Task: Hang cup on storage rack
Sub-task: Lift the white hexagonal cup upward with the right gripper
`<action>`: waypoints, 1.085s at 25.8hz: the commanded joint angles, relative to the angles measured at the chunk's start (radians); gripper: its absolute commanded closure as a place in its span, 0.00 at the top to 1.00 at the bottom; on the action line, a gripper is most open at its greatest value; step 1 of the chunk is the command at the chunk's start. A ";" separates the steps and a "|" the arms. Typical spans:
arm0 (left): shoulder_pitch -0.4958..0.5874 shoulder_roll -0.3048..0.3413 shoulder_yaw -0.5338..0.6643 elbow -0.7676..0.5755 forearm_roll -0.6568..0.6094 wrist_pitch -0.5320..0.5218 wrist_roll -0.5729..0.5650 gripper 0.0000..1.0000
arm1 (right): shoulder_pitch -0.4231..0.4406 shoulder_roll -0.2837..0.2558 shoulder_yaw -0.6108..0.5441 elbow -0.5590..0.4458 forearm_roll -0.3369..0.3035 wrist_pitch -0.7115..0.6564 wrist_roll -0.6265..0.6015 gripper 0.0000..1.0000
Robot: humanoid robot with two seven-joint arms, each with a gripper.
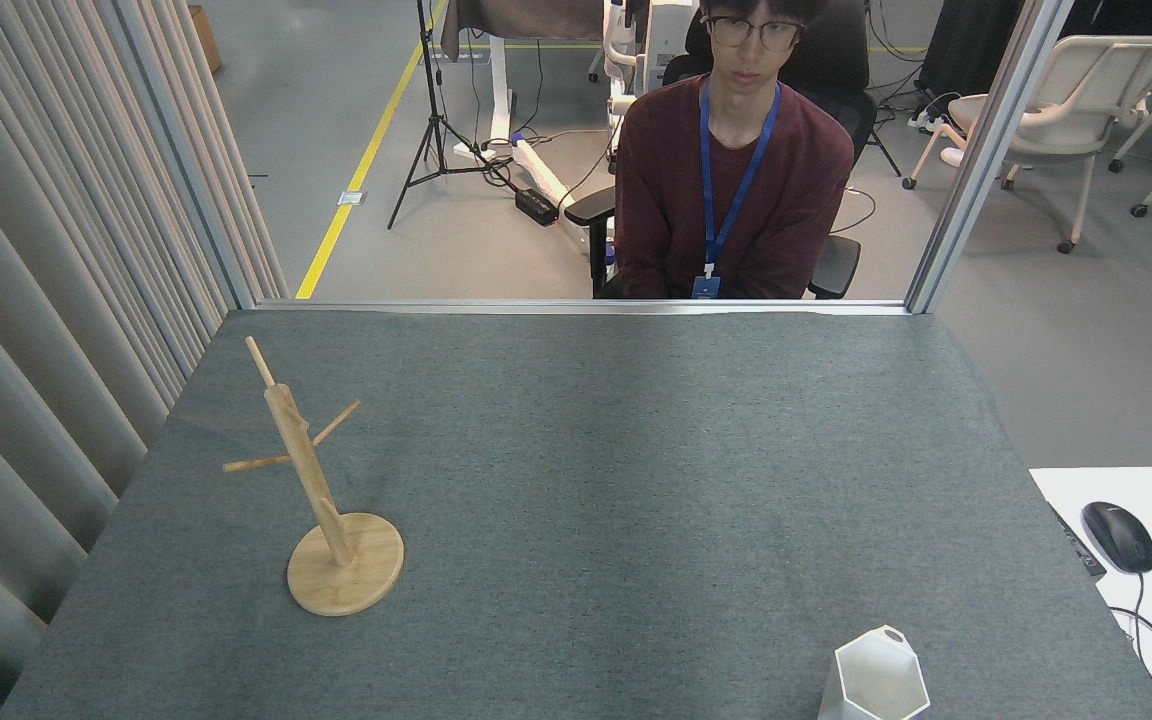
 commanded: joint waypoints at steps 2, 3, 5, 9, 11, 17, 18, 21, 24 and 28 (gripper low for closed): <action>0.000 -0.001 0.000 -0.002 0.000 0.003 -0.001 1.00 | 0.000 0.000 0.000 0.010 -0.001 -0.001 0.000 0.99; 0.000 -0.001 0.000 -0.002 0.000 0.003 -0.001 1.00 | 0.000 0.000 0.000 0.010 -0.001 -0.001 0.000 0.99; 0.000 -0.001 0.000 -0.001 0.002 0.006 0.000 1.00 | 0.000 0.000 -0.002 0.012 -0.001 -0.001 0.000 0.99; 0.000 0.000 0.000 0.001 0.002 0.006 0.000 1.00 | -0.014 0.008 0.000 0.029 -0.001 -0.003 0.000 0.99; 0.000 0.000 0.002 0.001 0.003 0.006 0.000 1.00 | -0.037 0.012 0.001 0.030 -0.001 -0.011 0.003 0.99; 0.000 0.000 0.003 0.001 0.005 0.006 0.000 1.00 | -0.080 0.011 -0.002 0.069 -0.001 -0.015 0.027 0.99; 0.000 0.000 0.003 0.001 0.005 0.007 0.000 1.00 | -0.082 0.009 -0.005 0.072 -0.001 -0.017 0.027 0.99; 0.000 0.000 0.003 0.001 0.005 0.006 0.000 1.00 | -0.088 0.005 -0.010 0.079 -0.002 -0.023 0.027 0.99; 0.000 0.000 0.003 0.003 0.003 0.007 0.000 1.00 | -0.092 0.003 -0.011 0.082 -0.004 -0.026 0.027 0.99; 0.000 0.000 0.003 0.001 0.005 0.007 0.000 1.00 | -0.117 0.005 -0.011 0.093 -0.007 -0.026 0.027 0.99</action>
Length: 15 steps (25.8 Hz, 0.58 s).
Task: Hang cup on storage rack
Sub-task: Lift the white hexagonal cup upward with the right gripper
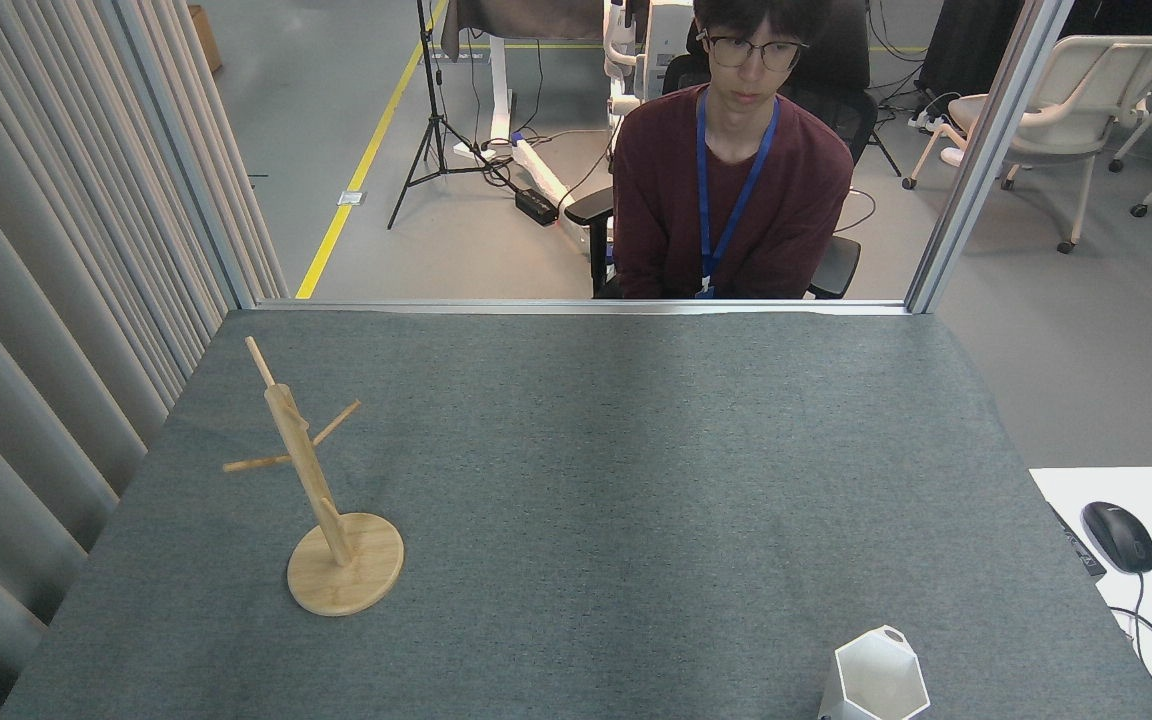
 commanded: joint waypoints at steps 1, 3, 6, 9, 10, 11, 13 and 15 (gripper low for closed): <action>0.000 0.000 0.001 0.001 0.001 -0.001 0.000 1.00 | -0.020 0.002 0.000 0.014 -0.001 -0.001 0.000 0.99; 0.000 0.000 0.002 0.001 0.001 -0.001 0.000 1.00 | -0.021 0.002 -0.002 0.015 -0.003 0.001 0.000 0.99; 0.000 0.000 0.002 0.001 0.003 -0.001 0.000 1.00 | -0.028 0.001 -0.003 0.017 -0.004 0.001 0.001 0.99; 0.000 0.000 0.002 -0.001 0.003 0.000 0.000 1.00 | -0.040 0.001 -0.005 0.020 -0.004 0.001 0.001 0.99; 0.000 0.000 0.002 -0.001 0.003 0.000 0.000 1.00 | -0.040 0.001 -0.005 0.026 -0.006 -0.001 0.001 0.99; 0.000 0.000 0.002 -0.001 0.003 -0.001 0.000 1.00 | -0.040 -0.001 -0.005 0.029 -0.009 0.001 0.001 0.99; 0.000 0.000 0.002 0.001 0.003 -0.001 0.000 1.00 | -0.040 -0.005 -0.005 0.029 -0.021 0.001 0.001 0.99; 0.000 0.000 0.002 0.001 0.004 -0.001 0.000 1.00 | -0.040 -0.005 -0.005 0.035 -0.024 0.001 0.001 0.99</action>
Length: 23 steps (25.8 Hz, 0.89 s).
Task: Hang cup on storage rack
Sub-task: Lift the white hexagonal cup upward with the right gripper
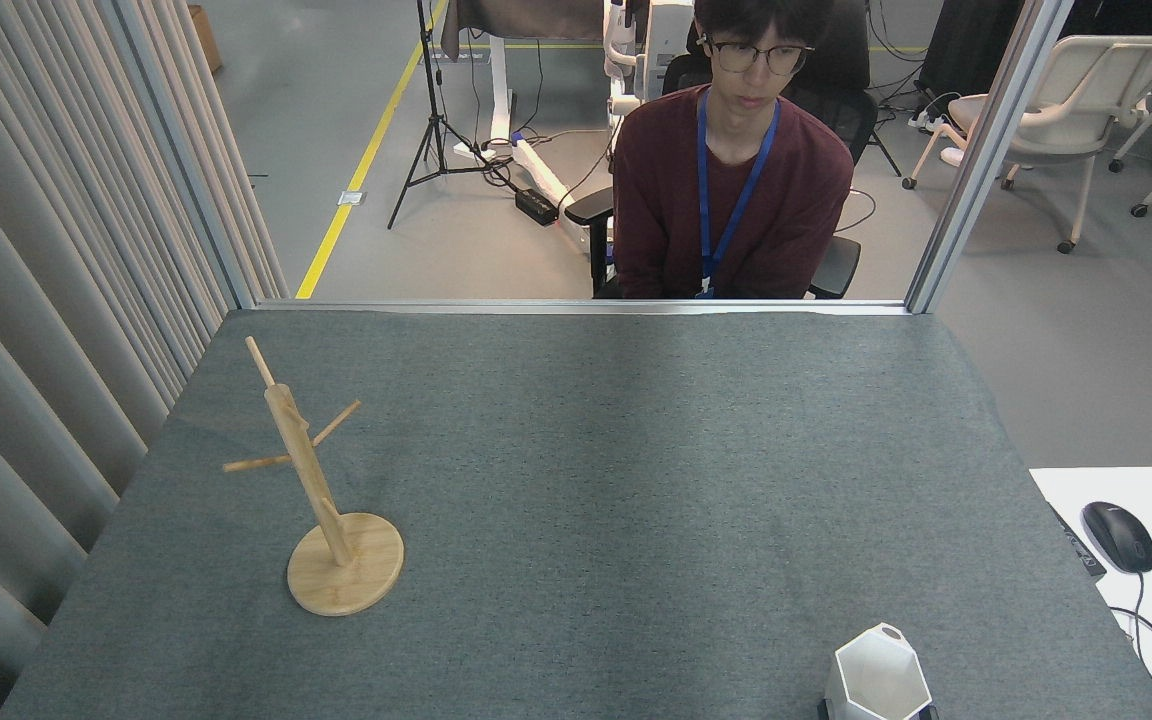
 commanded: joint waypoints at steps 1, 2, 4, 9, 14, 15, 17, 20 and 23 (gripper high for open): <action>0.000 0.000 0.000 0.000 0.001 -0.001 0.000 1.00 | -0.001 -0.002 0.000 0.008 -0.007 0.001 0.000 0.99; 0.000 0.000 0.000 0.000 0.000 -0.001 0.000 1.00 | -0.001 -0.002 0.000 0.008 -0.007 0.001 0.000 0.99; 0.000 0.000 0.000 0.000 0.001 -0.001 0.000 1.00 | -0.001 -0.002 -0.002 0.010 -0.009 0.001 0.000 0.99; 0.000 0.000 -0.002 0.000 0.001 0.000 0.000 1.00 | -0.007 -0.002 -0.032 0.023 -0.007 -0.018 0.000 0.99; 0.000 0.000 0.002 0.000 0.003 0.000 0.000 1.00 | -0.059 -0.005 -0.034 0.077 -0.007 -0.019 0.000 0.99; 0.000 0.000 0.003 0.000 0.003 0.000 0.000 1.00 | -0.073 -0.005 -0.032 0.089 -0.007 -0.021 0.000 0.99; 0.000 0.000 0.005 0.000 0.004 0.000 0.000 1.00 | -0.101 -0.005 -0.032 0.112 -0.006 -0.021 0.000 0.99; 0.000 0.002 0.006 0.000 0.004 0.000 0.000 1.00 | -0.125 -0.005 -0.031 0.137 0.000 -0.019 -0.001 0.92; 0.000 0.002 0.006 0.000 0.006 0.000 0.000 1.00 | -0.116 -0.007 -0.029 0.137 0.019 -0.012 -0.014 0.31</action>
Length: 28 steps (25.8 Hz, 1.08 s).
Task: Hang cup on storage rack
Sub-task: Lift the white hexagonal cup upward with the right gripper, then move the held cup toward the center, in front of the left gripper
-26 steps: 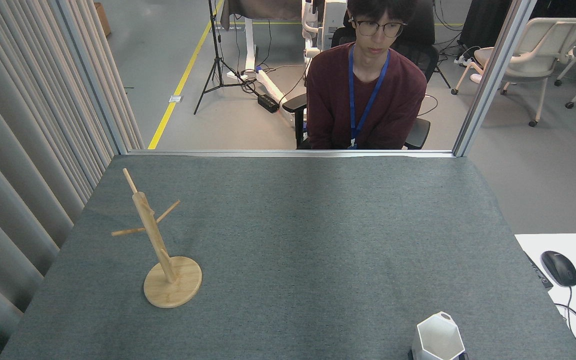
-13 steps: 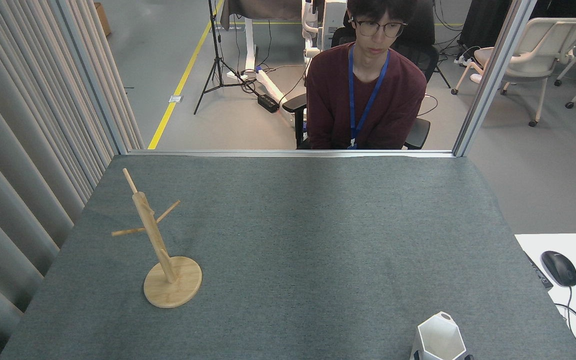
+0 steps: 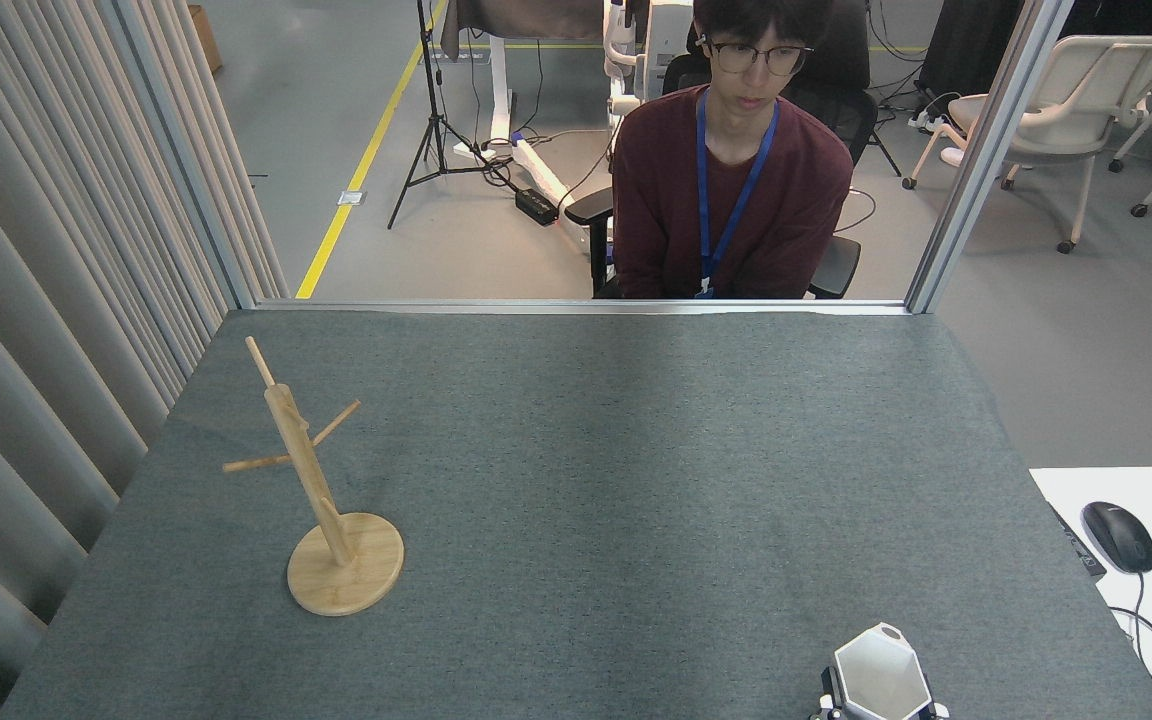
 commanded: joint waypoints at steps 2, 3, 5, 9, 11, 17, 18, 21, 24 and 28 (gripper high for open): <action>0.000 0.000 0.002 -0.002 0.004 -0.001 0.002 1.00 | 0.002 -0.006 0.000 0.006 0.024 0.007 -0.022 0.27; 0.000 -0.001 0.002 -0.008 0.004 -0.001 0.003 1.00 | 0.002 -0.007 0.000 0.001 0.021 0.006 -0.031 0.27; -0.002 -0.003 0.000 -0.026 0.004 -0.001 0.005 1.00 | 0.002 -0.013 -0.003 -0.023 0.020 0.006 -0.035 0.27; -0.044 -0.012 -0.049 -0.051 -0.017 -0.017 -0.008 1.00 | -0.066 -0.019 0.006 -0.080 0.033 0.009 -0.028 0.28; -0.071 -0.004 -0.168 -0.038 -0.051 -0.014 0.000 1.00 | -0.140 -0.003 0.014 -0.079 0.104 0.009 -0.017 0.28; -0.144 -0.078 -0.355 -0.017 -0.236 0.114 -0.029 1.00 | -0.213 0.165 0.176 -0.074 0.287 0.013 -0.002 0.29; -0.172 -0.084 -0.388 -0.011 -0.301 0.131 -0.049 1.00 | -0.212 0.185 0.215 -0.074 0.319 0.018 -0.002 0.29; -0.216 -0.132 -0.423 0.020 -0.491 0.167 -0.080 1.00 | -0.201 0.201 0.339 -0.074 0.392 0.058 -0.002 0.29; -0.227 -0.136 -0.458 0.021 -0.529 0.179 -0.083 1.00 | -0.195 0.203 0.429 -0.068 0.405 0.098 -0.002 0.29; -0.227 -0.136 -0.497 0.006 -0.531 0.211 -0.087 1.00 | -0.195 0.208 0.469 -0.057 0.411 0.116 -0.002 0.29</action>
